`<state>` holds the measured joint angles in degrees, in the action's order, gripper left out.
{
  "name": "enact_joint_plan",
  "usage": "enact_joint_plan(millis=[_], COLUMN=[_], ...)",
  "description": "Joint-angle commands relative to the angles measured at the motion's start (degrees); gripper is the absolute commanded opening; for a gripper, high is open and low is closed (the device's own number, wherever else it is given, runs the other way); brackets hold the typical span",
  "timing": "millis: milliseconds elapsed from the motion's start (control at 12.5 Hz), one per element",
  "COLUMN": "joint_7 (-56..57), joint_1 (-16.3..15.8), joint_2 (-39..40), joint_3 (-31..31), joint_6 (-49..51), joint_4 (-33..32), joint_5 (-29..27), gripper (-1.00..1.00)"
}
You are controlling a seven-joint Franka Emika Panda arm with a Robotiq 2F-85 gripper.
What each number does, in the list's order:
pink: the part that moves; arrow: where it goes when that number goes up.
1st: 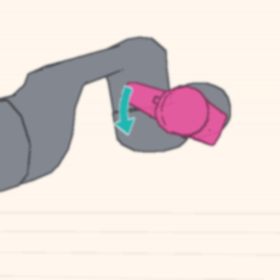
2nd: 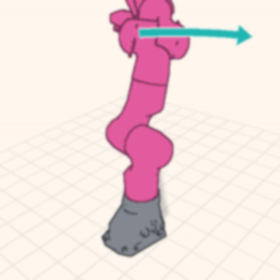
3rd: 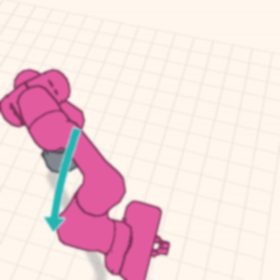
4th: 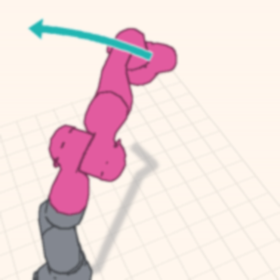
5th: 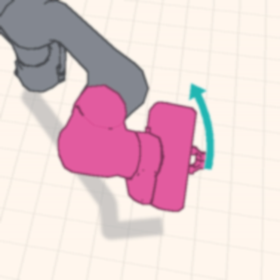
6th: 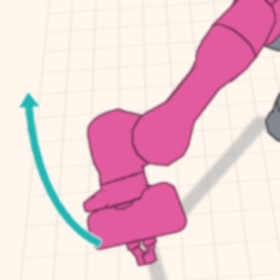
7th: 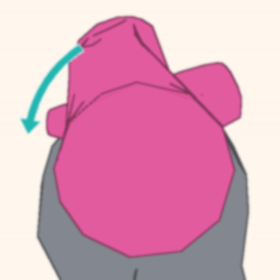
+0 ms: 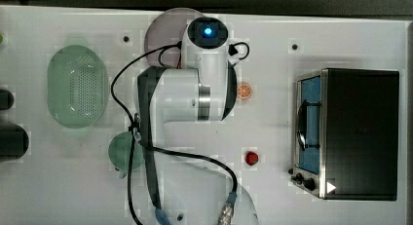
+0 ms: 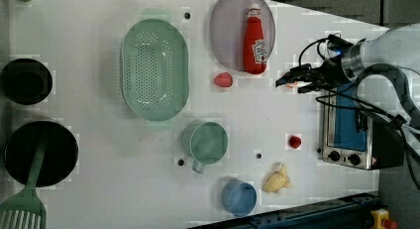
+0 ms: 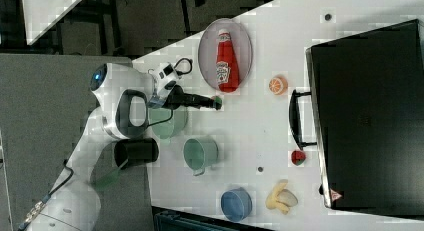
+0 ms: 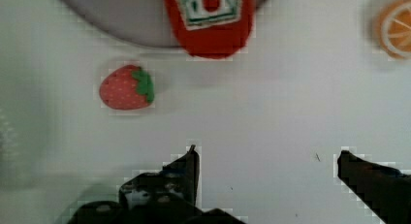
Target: Pick ketchup from plate and place it on table.
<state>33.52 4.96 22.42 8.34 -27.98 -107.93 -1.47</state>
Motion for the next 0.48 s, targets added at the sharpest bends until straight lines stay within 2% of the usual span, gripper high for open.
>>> enact_joint_plan(millis=[80,480], joint_7=[6.96,6.96], joint_1=[-0.52,-0.96], joint_2=[1.61,9.59], joint_3=[0.22,0.21], joint_6=[-3.82,-12.24], joint_4=[3.56,6.75], joint_5=[0.26,1.58], gripper=[1.0,1.0])
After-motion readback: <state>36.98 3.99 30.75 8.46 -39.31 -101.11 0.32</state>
